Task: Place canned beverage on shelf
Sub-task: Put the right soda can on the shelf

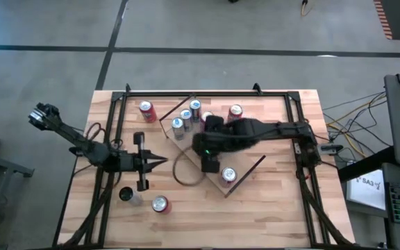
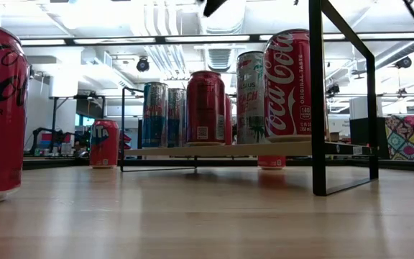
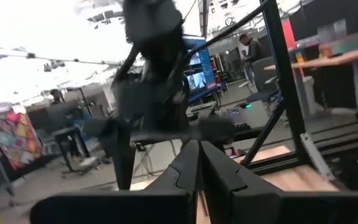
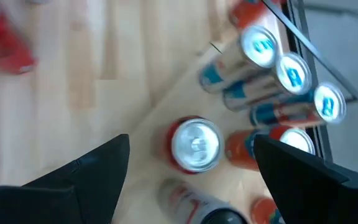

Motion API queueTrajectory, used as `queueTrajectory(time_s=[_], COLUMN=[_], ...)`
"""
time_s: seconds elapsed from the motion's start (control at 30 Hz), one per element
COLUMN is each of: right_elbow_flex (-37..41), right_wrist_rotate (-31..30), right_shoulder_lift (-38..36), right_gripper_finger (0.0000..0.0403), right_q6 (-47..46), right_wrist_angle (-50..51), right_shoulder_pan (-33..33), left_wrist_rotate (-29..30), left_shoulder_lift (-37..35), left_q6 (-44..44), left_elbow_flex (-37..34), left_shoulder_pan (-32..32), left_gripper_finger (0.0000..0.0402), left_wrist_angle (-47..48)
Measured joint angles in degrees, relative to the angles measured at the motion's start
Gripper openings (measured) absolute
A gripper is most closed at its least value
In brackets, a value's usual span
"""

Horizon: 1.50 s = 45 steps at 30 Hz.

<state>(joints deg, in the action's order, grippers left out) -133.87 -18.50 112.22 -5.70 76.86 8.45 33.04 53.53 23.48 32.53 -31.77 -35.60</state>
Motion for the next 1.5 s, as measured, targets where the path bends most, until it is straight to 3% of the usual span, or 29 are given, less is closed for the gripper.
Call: queueTrajectory(time_s=[0.2, 0.5, 0.67, 0.9, 1.17, 1.3, 1.5], right_elbow_flex=[6.64, 31.81, 42.99, 54.37, 58.55, 58.6, 57.08], right_wrist_rotate=[-0.08, -0.07, -0.11, -0.08, -0.01, 0.84, 0.88], right_shoulder_lift=[-5.79, -20.63, -27.82, -34.43, -35.12, -33.72, -31.54], right_gripper_finger=[0.0329, 0.0329, 0.0329, 0.0329, 0.0325, 0.0293, 0.0175], right_q6=[4.72, 4.87, 2.76, 2.96, 6.59, 9.13, 9.6], right_wrist_angle=[-4.92, -22.06, -28.56, -39.22, -46.07, -48.79, -50.81], right_shoulder_pan=[4.68, 6.33, 6.31, 6.21, 4.73, 2.46, -2.21], left_wrist_rotate=[0.01, 0.17, 5.6, 10.36, 10.48, 7.73, 1.64], left_shoulder_lift=[8.62, 21.64, 26.66, 30.66, 29.1, 28.18, 28.05], left_q6=[-5.55, -5.64, -7.9, -9.11, -9.38, -9.33, -7.49], left_elbow_flex=[2.38, 13.02, 18.2, 21.27, 20.31, 20.29, 20.26], left_shoulder_pan=[0.0, 0.0, -0.02, 0.26, 2.69, 5.99, 10.26], left_gripper_finger=[0.0, 0.0, 0.0, 0.0, 0.0, 0.0, 0.0], left_wrist_angle=[-2.13, -0.35, 7.55, 12.69, 16.02, 21.77, 26.66])
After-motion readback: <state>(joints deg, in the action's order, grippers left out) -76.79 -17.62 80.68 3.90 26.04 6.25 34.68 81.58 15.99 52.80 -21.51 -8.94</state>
